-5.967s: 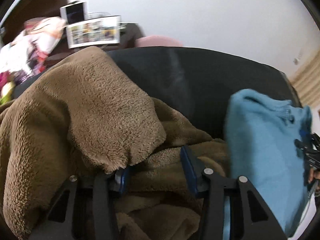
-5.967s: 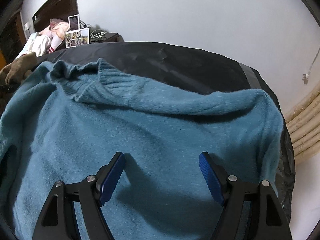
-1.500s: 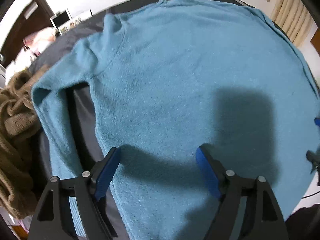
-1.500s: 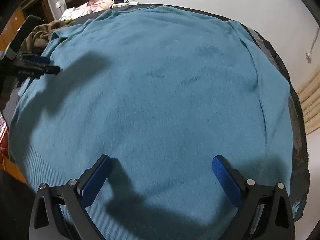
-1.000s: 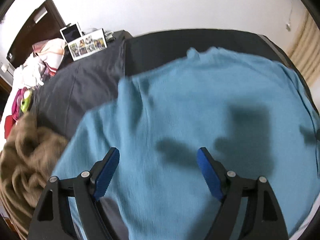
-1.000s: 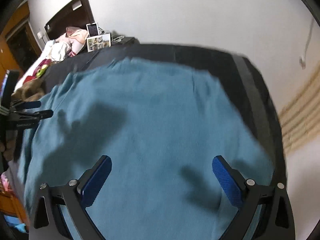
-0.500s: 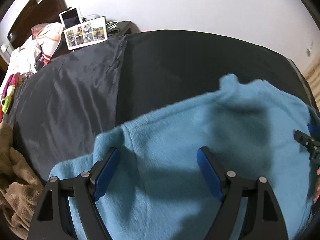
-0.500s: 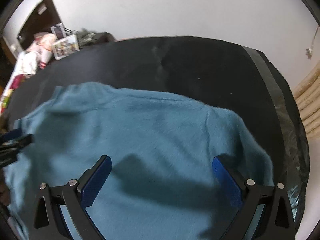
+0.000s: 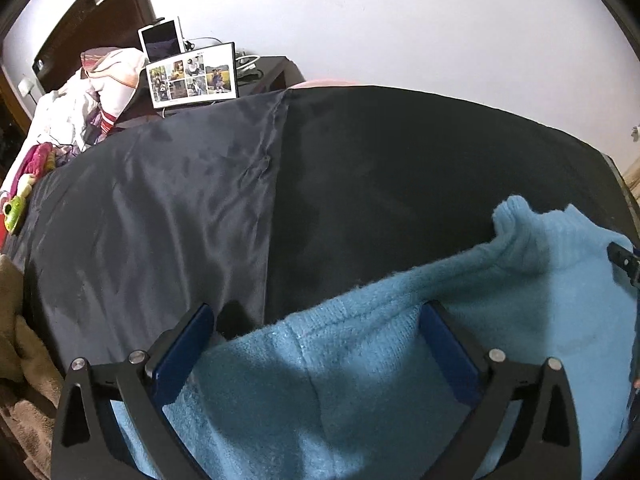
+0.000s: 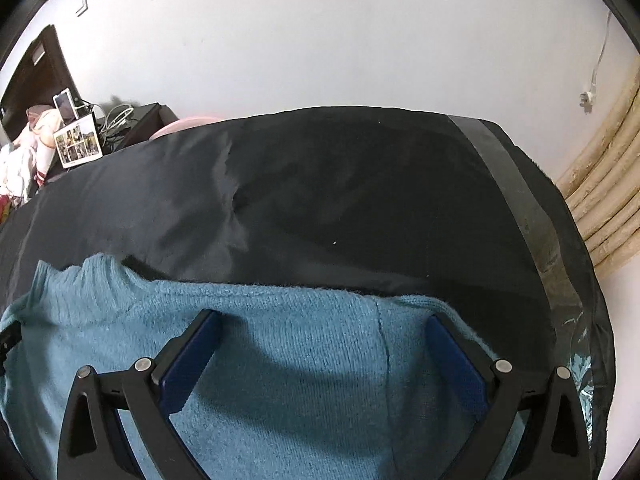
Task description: Fold clothes
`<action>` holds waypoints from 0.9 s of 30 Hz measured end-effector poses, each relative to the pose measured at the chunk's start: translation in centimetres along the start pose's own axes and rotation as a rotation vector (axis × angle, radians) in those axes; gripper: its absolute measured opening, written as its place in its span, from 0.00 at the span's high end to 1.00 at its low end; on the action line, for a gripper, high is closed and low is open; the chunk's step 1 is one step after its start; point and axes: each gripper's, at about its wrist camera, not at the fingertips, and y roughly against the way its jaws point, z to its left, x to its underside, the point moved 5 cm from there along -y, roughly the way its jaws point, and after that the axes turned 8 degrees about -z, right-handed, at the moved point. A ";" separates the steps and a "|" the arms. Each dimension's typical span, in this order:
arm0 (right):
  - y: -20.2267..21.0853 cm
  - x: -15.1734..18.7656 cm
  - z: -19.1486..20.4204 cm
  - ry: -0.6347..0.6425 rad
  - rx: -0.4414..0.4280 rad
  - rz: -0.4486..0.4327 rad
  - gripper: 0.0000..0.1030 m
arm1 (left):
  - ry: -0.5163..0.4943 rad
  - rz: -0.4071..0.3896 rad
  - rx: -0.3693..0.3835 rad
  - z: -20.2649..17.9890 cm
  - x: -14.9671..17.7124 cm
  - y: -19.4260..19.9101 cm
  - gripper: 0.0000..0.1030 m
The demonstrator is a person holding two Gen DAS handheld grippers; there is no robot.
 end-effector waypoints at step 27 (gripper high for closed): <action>7.3 8.5 5.9 0.195 -0.130 0.075 0.00 | -0.097 0.042 0.006 -2.2 4.8 4.4 0.00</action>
